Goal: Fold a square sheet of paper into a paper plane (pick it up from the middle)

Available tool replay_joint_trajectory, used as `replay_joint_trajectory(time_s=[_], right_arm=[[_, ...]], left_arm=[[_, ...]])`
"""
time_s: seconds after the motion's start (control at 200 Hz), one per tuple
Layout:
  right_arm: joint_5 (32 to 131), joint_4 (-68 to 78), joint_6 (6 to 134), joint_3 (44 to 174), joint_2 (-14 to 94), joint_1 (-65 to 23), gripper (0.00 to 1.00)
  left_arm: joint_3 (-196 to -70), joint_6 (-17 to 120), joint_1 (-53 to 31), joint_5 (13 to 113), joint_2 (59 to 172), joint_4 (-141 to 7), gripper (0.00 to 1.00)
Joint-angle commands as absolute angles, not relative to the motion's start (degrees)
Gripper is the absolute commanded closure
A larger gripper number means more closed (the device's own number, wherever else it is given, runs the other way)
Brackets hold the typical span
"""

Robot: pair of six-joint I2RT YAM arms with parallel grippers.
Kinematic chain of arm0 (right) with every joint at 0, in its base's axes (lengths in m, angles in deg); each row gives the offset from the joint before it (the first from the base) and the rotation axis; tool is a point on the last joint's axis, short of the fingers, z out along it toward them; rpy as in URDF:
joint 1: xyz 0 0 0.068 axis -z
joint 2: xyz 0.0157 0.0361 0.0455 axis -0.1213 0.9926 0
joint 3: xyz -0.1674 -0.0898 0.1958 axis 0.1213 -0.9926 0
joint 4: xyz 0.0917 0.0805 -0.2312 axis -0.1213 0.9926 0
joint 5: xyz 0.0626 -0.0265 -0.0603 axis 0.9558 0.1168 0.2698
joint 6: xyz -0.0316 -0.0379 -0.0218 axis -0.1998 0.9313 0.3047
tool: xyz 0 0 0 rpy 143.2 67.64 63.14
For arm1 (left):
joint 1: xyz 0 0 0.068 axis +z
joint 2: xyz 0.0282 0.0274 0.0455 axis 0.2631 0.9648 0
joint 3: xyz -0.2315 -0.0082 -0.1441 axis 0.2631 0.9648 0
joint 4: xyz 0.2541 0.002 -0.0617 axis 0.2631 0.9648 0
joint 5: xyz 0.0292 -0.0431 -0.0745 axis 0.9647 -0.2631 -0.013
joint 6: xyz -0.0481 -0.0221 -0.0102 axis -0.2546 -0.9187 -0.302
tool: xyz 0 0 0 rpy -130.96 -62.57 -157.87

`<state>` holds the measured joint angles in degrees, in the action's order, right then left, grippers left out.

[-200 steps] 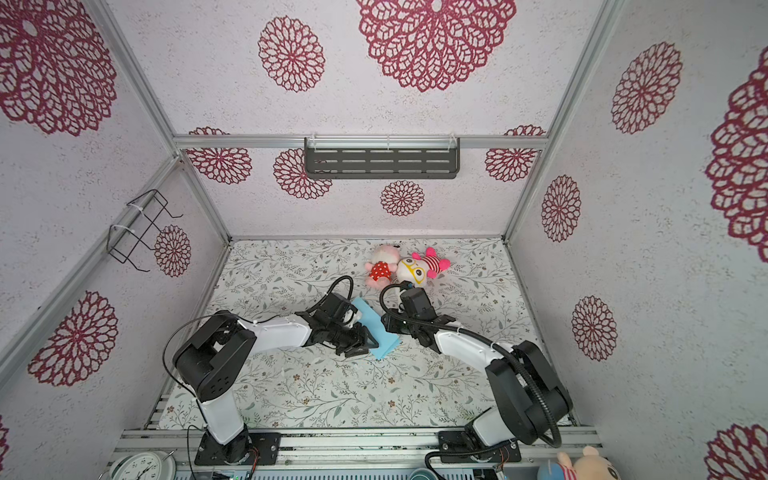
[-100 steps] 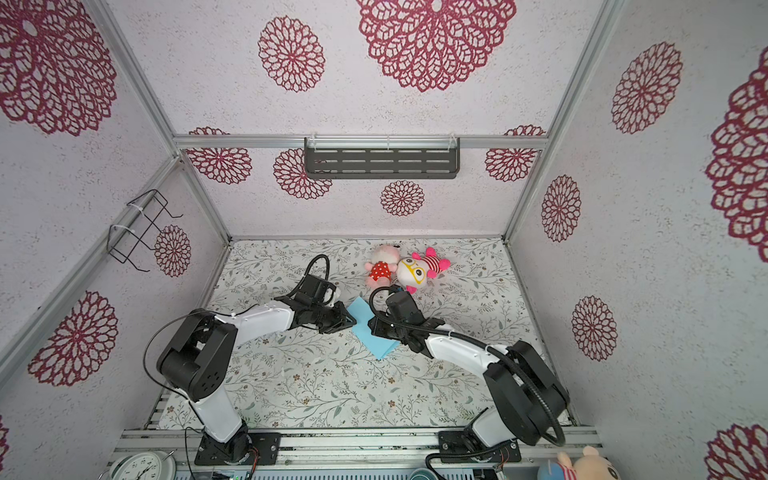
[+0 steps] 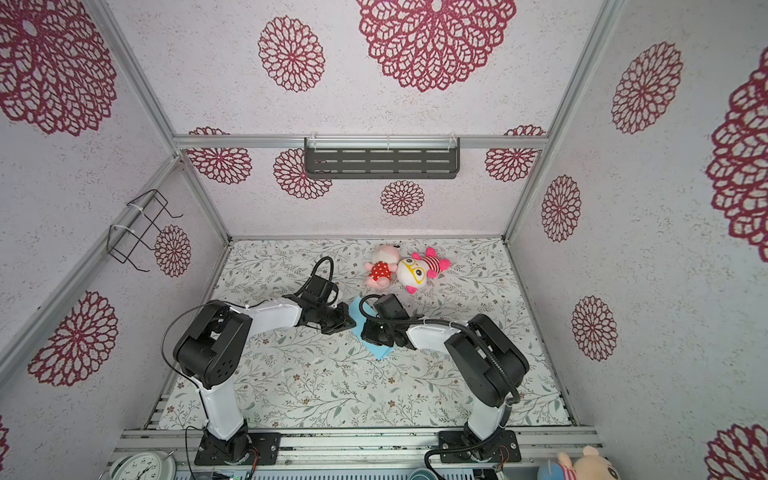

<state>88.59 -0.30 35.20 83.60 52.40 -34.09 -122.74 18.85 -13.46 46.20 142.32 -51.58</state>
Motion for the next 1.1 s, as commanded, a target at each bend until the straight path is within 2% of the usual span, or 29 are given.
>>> replay_joint_trajectory(time_s=[0.0, 0.685, 1.096], right_arm=[[90.65, -0.1, 35.13, 85.74, 52.92, -34.17, 0.9], [89.44, 7.22, 38.91, 87.35, 56.43, -34.19, 0.9], [89.84, 11.4, 40.21, 83.14, 52.54, -34.13, 0.9]], left_arm=[[-122.79, 18.95, -13.28, 47.18, 143.42, -51.88, 0.93], [-123.41, 18.85, -12.87, 48.94, 147.82, -48.78, 0.95], [-122.55, 18.08, -12.12, 52.11, 148.31, -45.31, 0.99]])
